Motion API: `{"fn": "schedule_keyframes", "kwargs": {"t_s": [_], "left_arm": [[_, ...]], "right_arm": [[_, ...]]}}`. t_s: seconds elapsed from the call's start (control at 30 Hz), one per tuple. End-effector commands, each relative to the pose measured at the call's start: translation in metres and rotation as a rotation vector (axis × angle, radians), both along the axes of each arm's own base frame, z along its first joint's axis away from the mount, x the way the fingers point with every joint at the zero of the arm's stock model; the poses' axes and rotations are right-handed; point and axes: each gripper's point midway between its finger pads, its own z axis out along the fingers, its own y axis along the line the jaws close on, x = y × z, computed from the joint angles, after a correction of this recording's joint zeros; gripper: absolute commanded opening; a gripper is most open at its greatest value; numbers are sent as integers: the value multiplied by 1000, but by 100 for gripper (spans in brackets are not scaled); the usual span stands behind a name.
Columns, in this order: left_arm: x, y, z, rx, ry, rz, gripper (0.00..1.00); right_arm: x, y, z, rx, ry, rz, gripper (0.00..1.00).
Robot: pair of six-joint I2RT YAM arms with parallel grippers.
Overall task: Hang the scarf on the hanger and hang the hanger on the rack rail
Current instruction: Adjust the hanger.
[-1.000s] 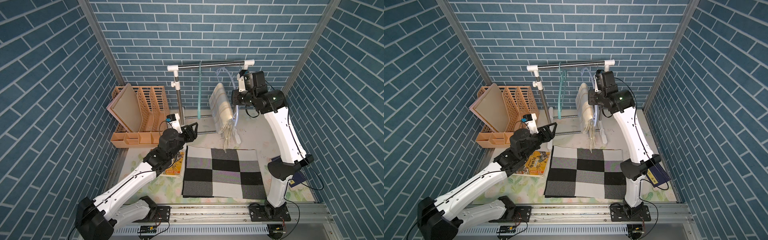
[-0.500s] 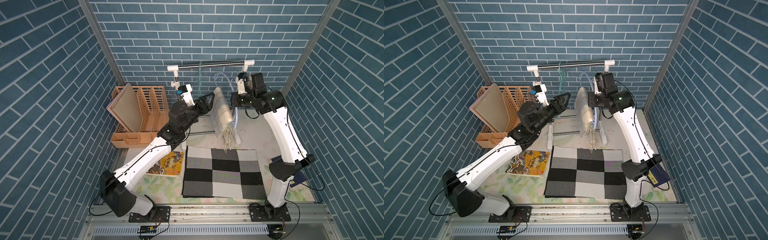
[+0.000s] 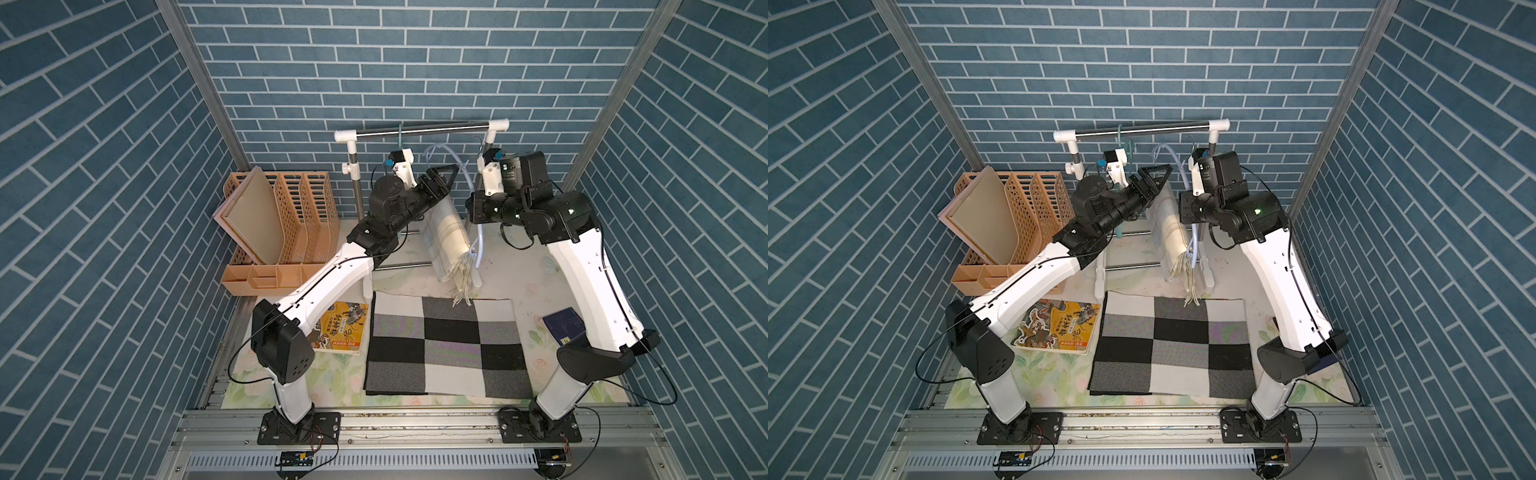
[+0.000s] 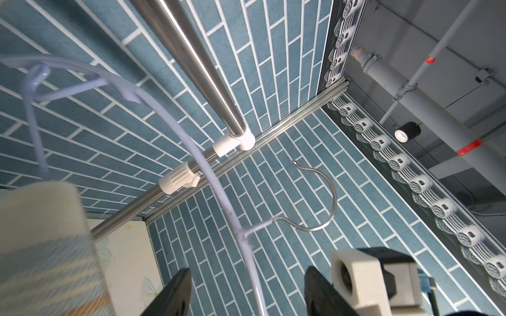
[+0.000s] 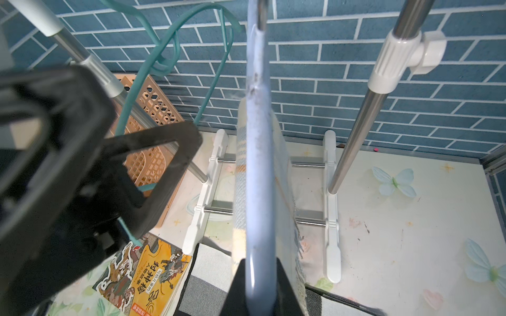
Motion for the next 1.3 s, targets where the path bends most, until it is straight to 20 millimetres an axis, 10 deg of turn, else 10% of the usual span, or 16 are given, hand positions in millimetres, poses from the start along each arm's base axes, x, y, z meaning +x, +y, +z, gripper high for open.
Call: {"fn": "schedule_keyframes", "kwargs": {"t_s": [0.0,0.57,0.9,1.1,1.27], "left_arm": [[-4,-15,0,-8,29,-64,68],[-7,-36,-11,-25,45,-122,59],[-9,-34,-4,-26,26,-116,0],[-9,-31,0,-61,36,-114,0],[-9,-29,2,-115,77,-118,0]], "right_arm": [[-12,-4,35,25,-113,18,0],[-35,1,33,-4,-115,42,0],[-39,1,27,-7,-99,51,0],[-46,-1,29,22,-126,61,0],[-48,-4,20,32,-143,56,32]]}}
